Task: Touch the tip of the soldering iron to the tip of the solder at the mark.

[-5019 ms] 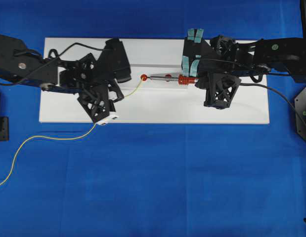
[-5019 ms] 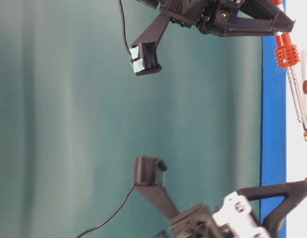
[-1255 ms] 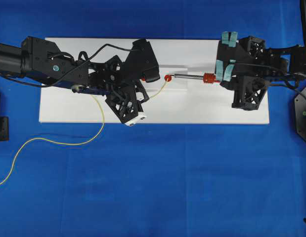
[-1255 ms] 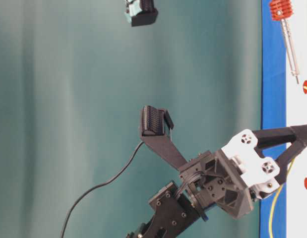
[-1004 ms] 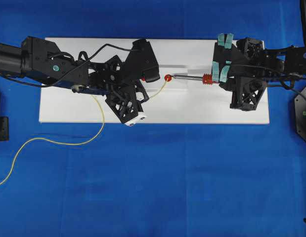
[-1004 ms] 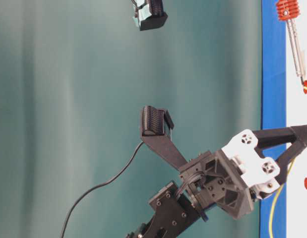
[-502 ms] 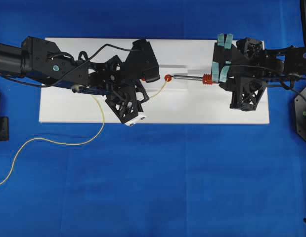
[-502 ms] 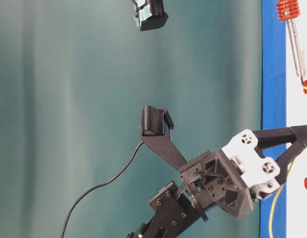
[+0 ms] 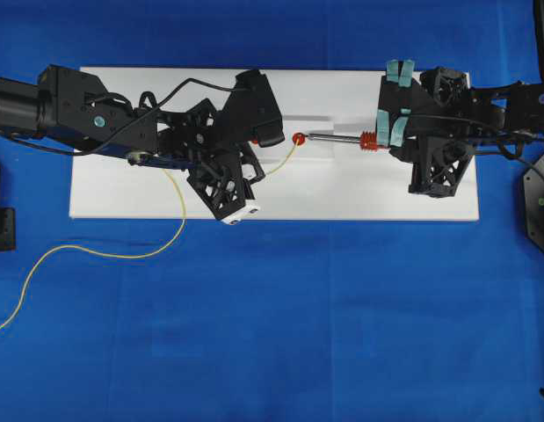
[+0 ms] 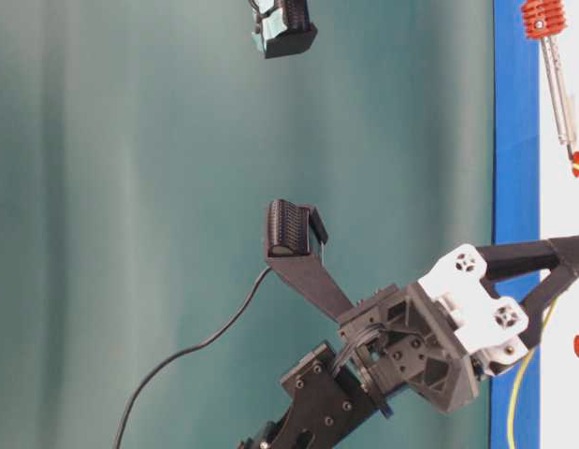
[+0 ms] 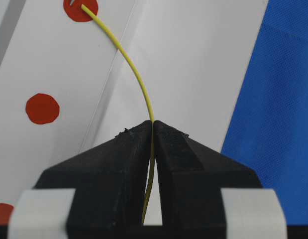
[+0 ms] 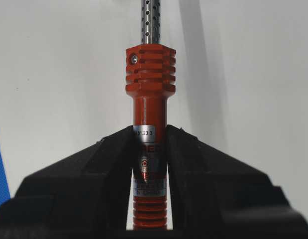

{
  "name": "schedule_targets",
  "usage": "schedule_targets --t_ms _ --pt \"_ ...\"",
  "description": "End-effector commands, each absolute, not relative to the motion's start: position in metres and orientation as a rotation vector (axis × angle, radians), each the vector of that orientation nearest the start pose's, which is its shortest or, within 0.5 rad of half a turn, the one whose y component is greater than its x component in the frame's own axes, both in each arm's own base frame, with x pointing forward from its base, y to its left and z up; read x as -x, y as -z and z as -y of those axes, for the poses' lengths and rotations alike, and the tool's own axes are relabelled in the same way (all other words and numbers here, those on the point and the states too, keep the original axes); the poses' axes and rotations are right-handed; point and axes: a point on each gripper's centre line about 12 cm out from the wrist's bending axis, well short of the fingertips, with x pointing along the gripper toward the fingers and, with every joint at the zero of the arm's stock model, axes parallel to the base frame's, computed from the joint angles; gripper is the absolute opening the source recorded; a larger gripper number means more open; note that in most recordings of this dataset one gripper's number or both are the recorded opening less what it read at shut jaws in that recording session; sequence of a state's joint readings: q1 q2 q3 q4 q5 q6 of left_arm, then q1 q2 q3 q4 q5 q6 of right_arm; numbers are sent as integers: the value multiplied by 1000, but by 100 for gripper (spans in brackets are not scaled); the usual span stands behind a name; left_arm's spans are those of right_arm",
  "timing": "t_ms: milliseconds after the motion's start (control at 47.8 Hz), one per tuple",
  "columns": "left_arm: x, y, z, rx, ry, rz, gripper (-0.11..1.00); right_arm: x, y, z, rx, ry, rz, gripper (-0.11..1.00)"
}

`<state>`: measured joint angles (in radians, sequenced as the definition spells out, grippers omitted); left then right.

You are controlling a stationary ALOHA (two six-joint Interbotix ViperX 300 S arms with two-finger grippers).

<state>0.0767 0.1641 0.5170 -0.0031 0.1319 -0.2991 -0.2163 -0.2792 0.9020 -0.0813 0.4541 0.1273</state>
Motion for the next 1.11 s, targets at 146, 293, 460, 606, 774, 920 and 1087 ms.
schedule_targets --t_ms 146,293,460,606,774,920,1087 --pt "-424 -154 -32 314 -187 -754 2 -274 -162 63 -144 253 -1034 6" --pt "-424 -154 -31 313 -184 -754 2 -274 -162 61 -142 247 -1034 6" --pt "-424 -153 -27 310 -177 -758 2 -275 -162 59 -142 242 -1034 6" --pt "-424 -153 -25 312 -174 -759 2 -275 -162 59 -143 241 -1034 6" --pt "-424 -153 -25 311 -172 -759 2 -275 -162 59 -143 241 -1033 6" --pt "-424 -153 -25 311 -172 -759 2 -275 -162 59 -146 242 -1035 6" --pt "-424 -153 -25 311 -172 -757 2 -275 -162 59 -153 246 -1035 6"
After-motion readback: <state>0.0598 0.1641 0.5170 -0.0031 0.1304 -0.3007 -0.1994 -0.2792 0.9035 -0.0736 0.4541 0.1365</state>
